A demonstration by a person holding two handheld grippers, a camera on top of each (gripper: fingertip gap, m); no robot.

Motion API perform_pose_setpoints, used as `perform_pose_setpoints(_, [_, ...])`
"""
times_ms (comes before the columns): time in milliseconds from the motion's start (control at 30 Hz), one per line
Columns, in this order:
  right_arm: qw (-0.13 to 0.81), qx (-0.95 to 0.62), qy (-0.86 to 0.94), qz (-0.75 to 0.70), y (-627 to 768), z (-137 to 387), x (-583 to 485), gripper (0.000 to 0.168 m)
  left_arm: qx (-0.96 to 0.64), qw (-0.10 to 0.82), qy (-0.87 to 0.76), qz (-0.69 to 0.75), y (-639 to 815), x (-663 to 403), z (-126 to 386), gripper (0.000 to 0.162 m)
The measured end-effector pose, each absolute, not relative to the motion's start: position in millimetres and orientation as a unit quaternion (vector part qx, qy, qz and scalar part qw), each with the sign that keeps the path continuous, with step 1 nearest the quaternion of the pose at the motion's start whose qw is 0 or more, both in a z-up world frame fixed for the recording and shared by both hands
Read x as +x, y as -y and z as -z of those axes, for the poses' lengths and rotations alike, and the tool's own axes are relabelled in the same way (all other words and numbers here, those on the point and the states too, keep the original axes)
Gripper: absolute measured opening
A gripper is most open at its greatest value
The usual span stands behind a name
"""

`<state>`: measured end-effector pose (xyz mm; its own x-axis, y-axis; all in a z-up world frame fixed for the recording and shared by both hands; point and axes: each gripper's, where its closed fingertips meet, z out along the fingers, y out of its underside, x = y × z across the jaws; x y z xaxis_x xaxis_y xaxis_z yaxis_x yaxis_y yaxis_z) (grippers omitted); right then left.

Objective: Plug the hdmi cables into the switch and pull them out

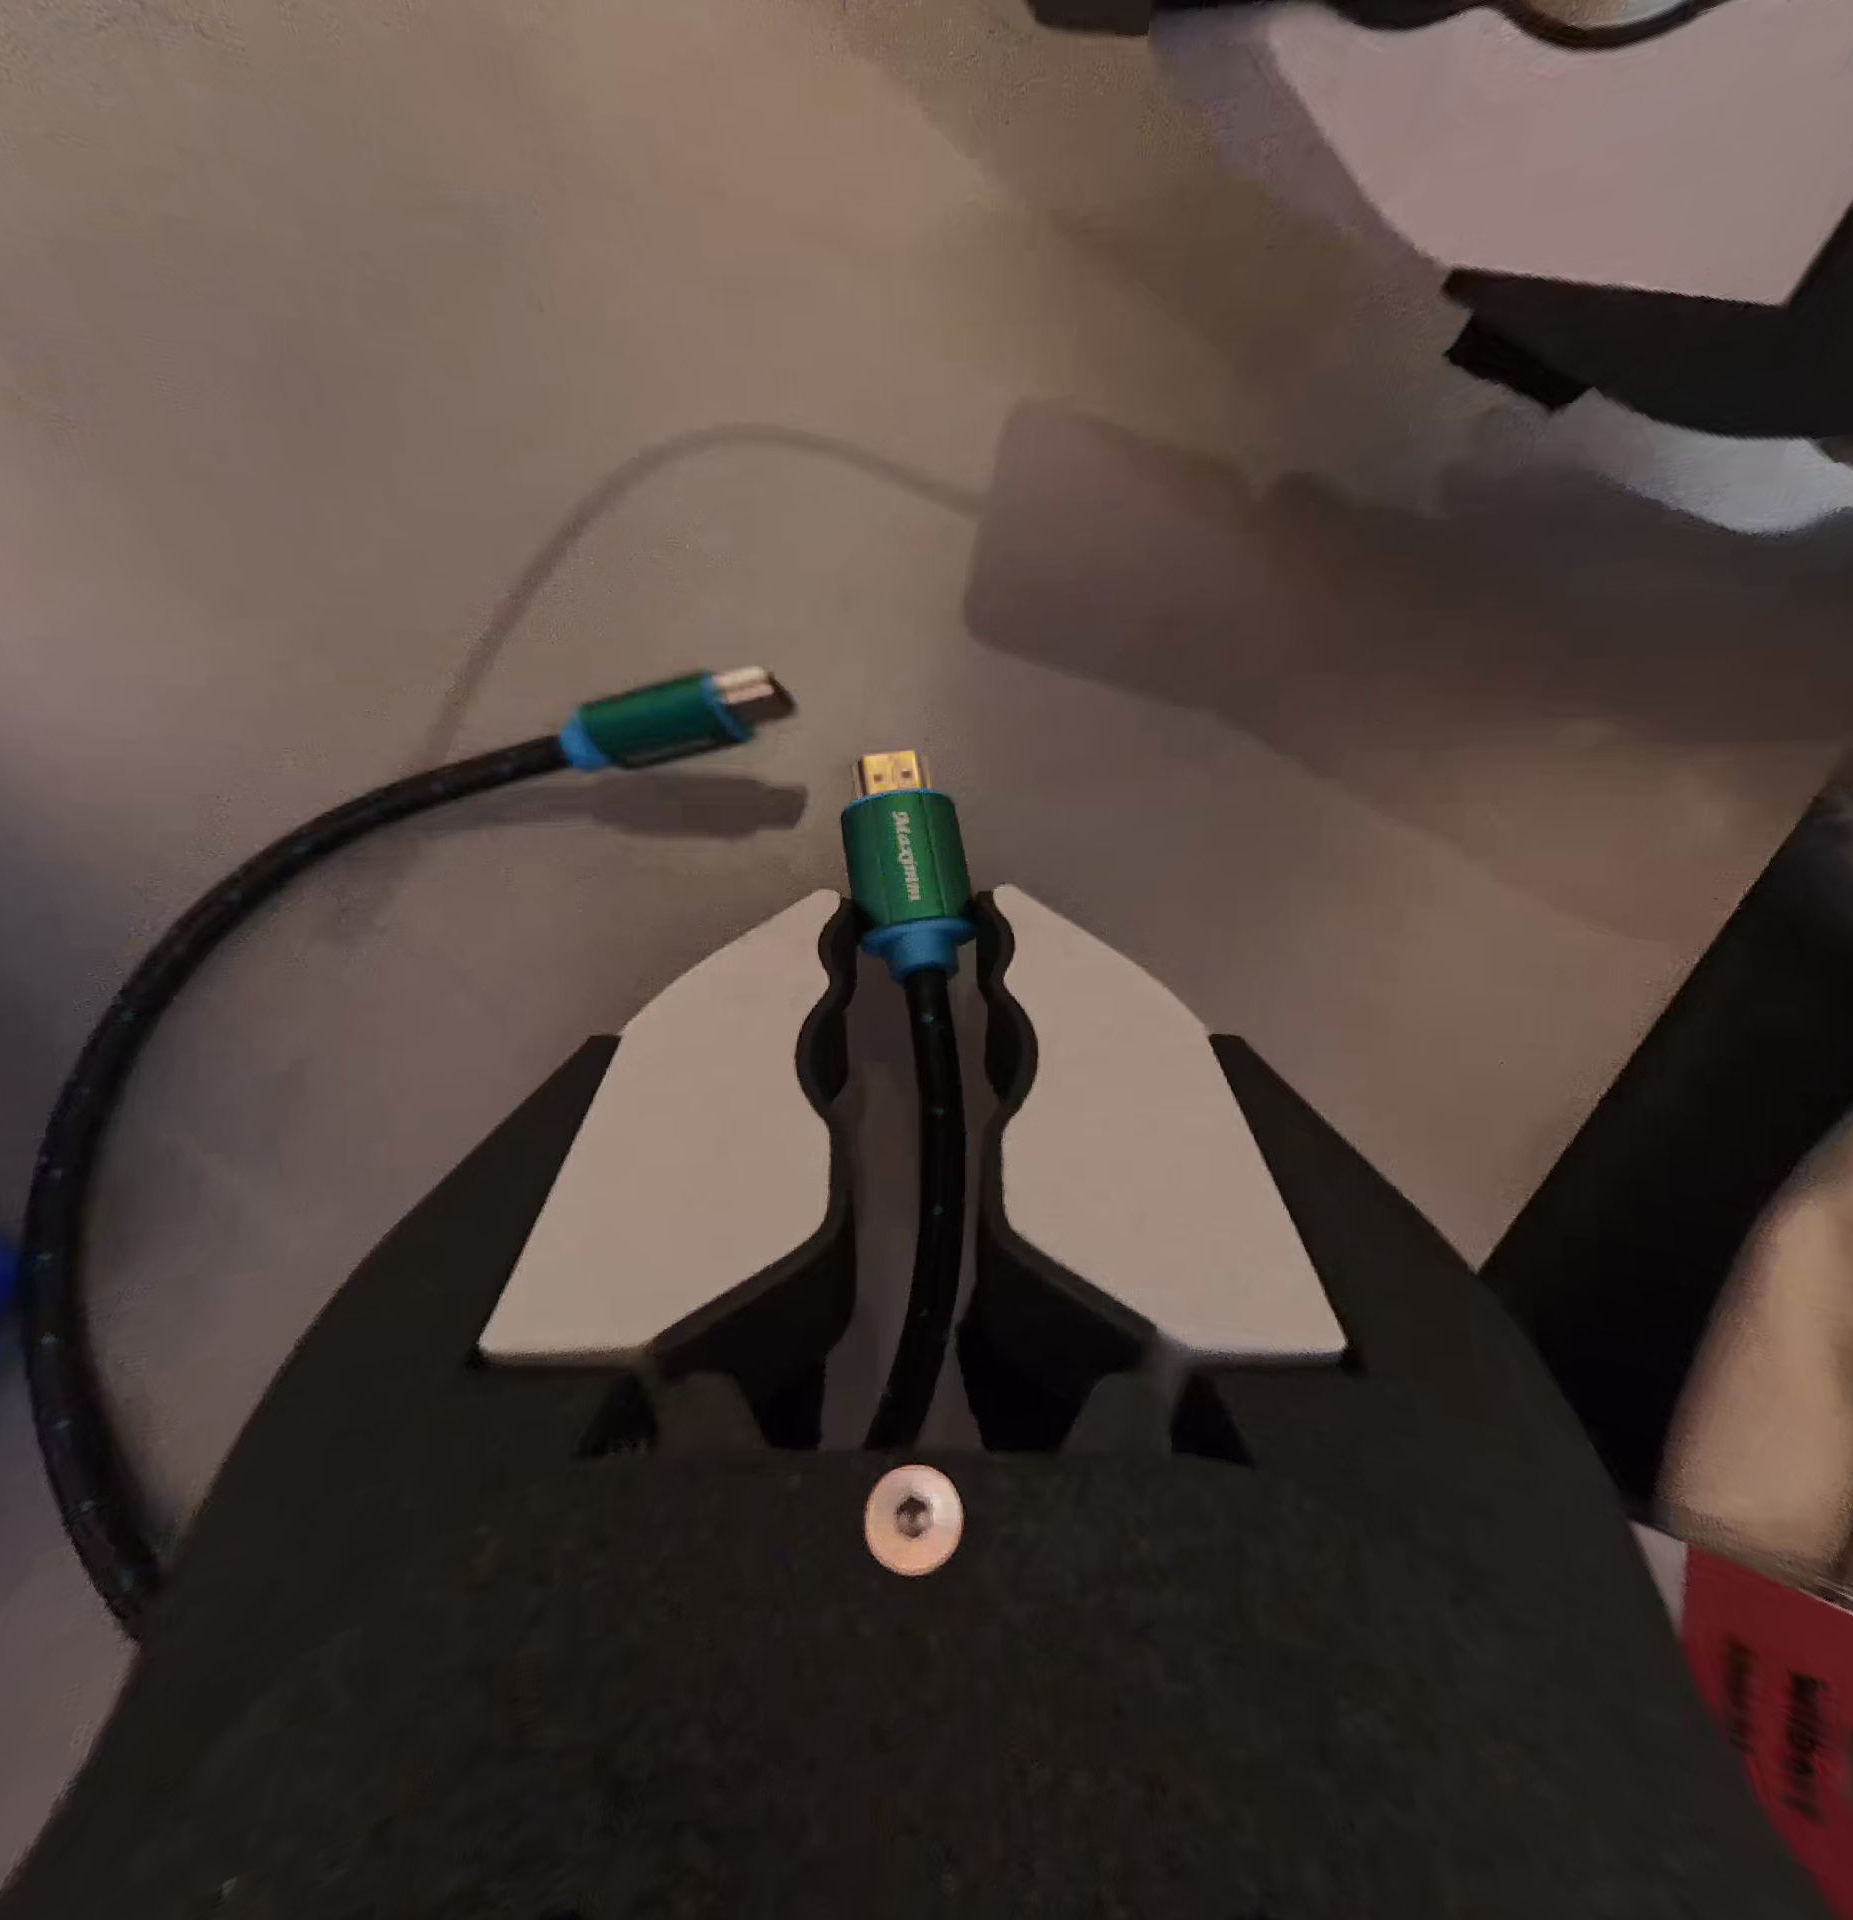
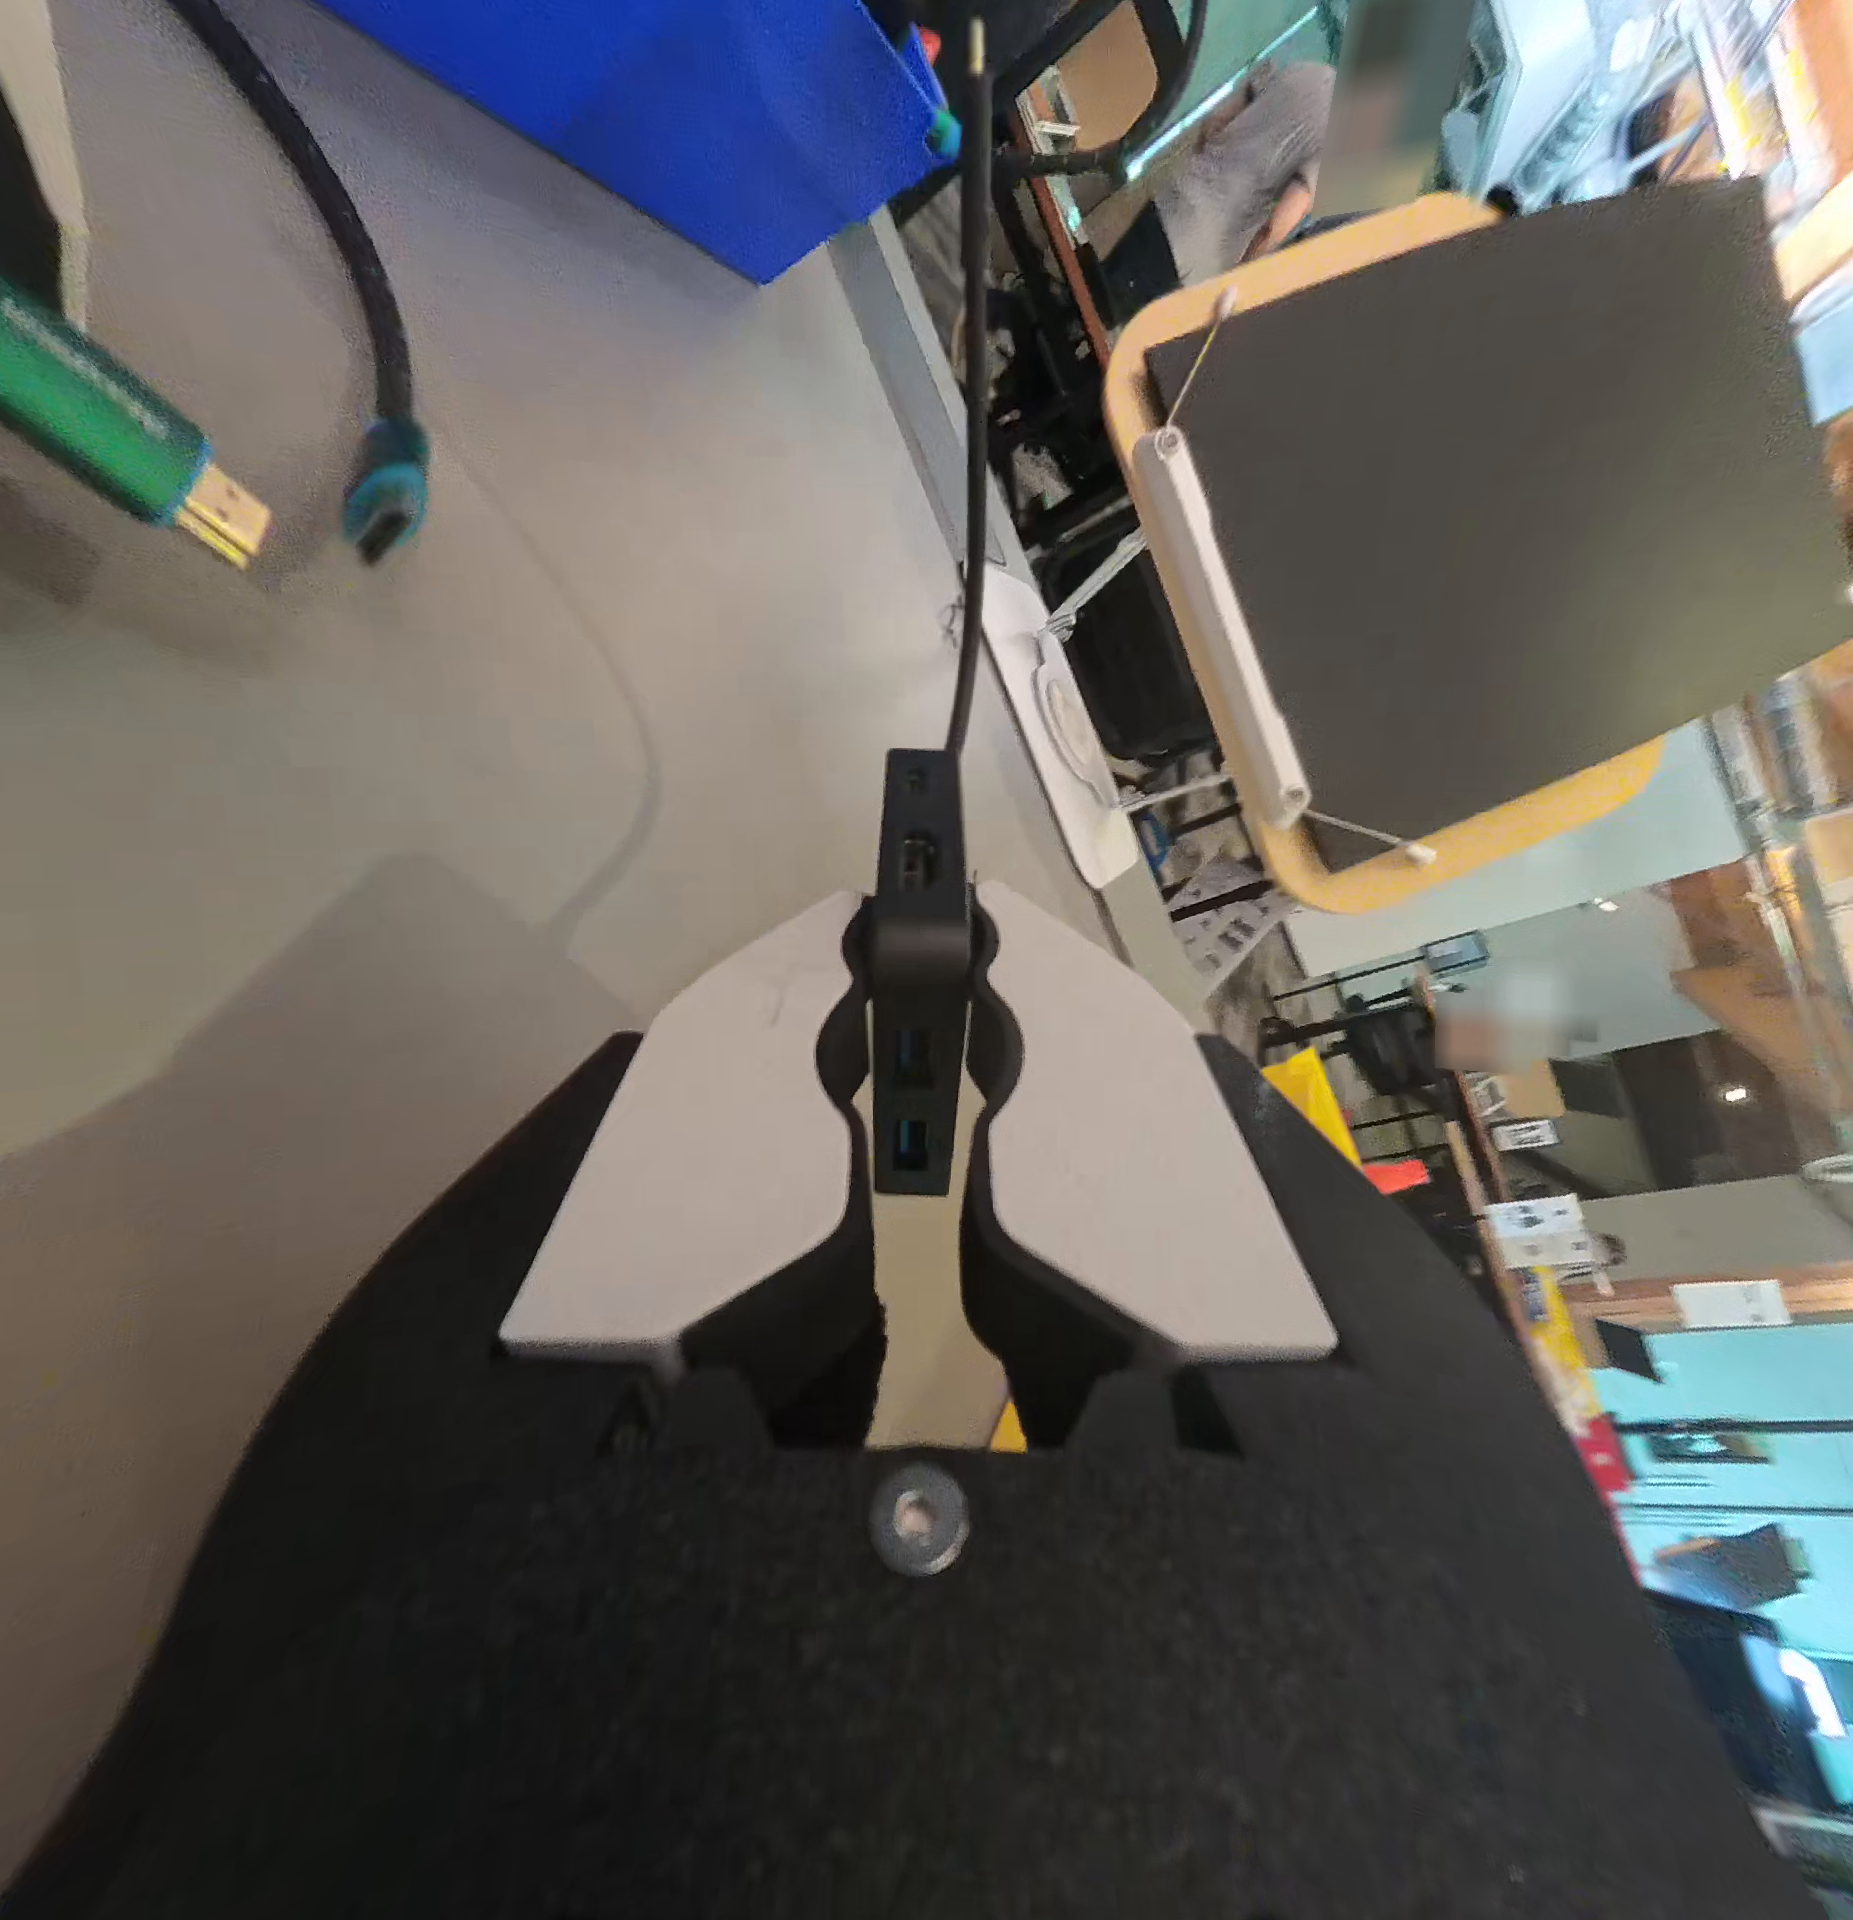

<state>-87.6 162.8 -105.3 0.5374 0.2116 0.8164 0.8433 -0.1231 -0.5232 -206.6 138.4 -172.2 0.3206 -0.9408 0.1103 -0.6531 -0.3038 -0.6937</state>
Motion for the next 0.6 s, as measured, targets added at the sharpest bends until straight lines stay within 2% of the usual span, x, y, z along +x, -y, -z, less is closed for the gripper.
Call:
perform_pose_setpoints(100, [0.543, -0.703, 0.366, 0.278, -162, 106, -81, 0.014, -0.754, 0.253, -0.532, 0.290, -126, -199, 175, 0.021])
perform_pose_setpoints(233, [0.539, -0.713, 0.352, 0.277, -163, 108, -71, 0.014, -0.730, 0.265, -0.518, 0.358, -116, -192, 152, 0.048])
perform_pose_setpoints(267, [0.541, -0.715, 0.347, 0.274, -163, 107, -69, 0.014, -0.724, 0.270, -0.512, 0.375, -114, -192, 145, 0.049])
perform_pose_setpoints(433, [0.563, -0.716, 0.316, 0.267, -155, 85, -58, 0.014, -0.712, 0.291, -0.489, 0.412, -106, -202, 128, 0.043])
perform_pose_setpoints(533, [0.593, -0.705, 0.285, 0.264, -146, 35, -37, 0.014, -0.717, 0.290, -0.477, 0.417, -99, -212, 129, 0.040])
perform_pose_setpoints(600, [0.578, -0.720, 0.270, 0.272, -146, 4, 1, 0.014, -0.727, 0.288, -0.475, 0.405, -98, -220, 134, 0.040])
